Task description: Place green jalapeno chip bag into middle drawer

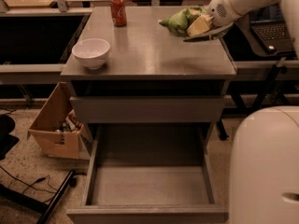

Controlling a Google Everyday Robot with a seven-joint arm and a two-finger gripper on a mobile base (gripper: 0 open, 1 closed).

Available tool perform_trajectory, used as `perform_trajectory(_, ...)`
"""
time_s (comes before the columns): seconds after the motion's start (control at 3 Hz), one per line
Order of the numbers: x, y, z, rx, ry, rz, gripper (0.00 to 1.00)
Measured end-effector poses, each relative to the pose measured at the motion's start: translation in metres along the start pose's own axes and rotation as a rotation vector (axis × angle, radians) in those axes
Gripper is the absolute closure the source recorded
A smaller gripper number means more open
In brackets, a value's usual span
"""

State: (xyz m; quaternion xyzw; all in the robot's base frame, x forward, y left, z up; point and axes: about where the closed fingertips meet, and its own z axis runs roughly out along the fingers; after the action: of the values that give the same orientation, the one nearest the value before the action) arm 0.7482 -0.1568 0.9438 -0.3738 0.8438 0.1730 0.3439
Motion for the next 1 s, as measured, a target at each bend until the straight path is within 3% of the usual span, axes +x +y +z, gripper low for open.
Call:
perform_trajectory(0.33,0.016,0.017,-0.062,-0.032,-0.027,-0.123,1.0)
perform_trajectory(0.67,0.057,0.018,-0.094,-0.039,-0.032,-0.184,1.0)
perform_trajectory(1.0,0.131,0.005,-0.112,0.067,0.119,-0.133,1.0)
